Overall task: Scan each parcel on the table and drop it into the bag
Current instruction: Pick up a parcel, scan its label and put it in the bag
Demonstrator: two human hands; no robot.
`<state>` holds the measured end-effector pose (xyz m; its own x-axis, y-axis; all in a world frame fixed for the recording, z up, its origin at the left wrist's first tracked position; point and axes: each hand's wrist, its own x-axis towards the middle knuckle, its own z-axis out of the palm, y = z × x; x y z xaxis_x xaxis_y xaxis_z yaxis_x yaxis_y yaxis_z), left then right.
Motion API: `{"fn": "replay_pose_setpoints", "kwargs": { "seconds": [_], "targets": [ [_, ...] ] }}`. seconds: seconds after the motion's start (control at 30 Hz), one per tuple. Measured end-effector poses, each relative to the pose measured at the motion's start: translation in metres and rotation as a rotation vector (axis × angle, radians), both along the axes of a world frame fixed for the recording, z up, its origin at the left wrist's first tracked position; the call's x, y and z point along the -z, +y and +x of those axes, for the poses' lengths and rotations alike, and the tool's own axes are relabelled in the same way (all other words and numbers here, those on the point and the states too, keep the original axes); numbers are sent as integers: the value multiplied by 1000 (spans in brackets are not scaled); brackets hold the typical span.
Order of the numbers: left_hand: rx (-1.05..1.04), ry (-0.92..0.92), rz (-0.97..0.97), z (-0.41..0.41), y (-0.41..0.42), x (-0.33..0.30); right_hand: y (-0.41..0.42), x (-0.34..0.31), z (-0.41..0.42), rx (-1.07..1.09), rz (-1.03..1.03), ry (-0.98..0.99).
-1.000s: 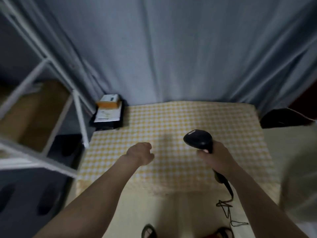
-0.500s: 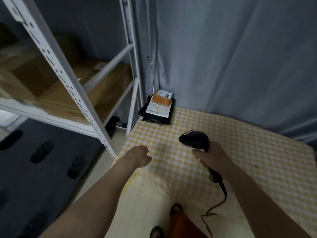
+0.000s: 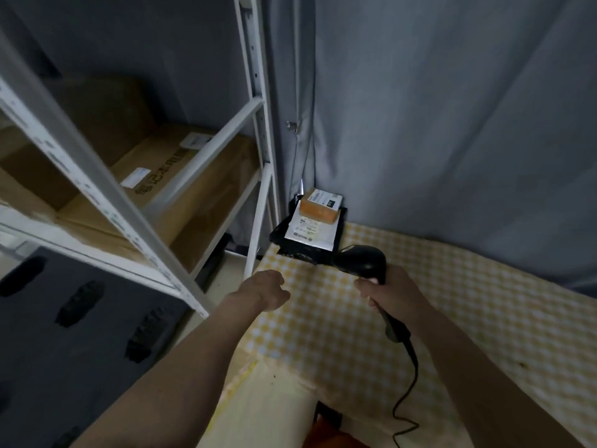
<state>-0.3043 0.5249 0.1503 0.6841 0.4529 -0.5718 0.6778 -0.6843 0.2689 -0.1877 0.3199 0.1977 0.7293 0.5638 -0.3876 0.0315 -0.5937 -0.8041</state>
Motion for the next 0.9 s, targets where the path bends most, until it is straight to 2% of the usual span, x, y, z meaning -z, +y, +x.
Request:
{"fn": "replay_pose_setpoints", "kwargs": {
  "seconds": [0.47, 0.63, 0.9],
  "targets": [
    [-107, -5, -133, 130, 68, 32, 74, 20, 102, 46, -23, 58],
    [-76, -23, -162, 184, 102, 53, 111, 38, 139, 171, 17, 122],
    [-145, -93, -291, 261, 165, 89, 181, 91, 196, 355, -12, 179]
  ]
}}
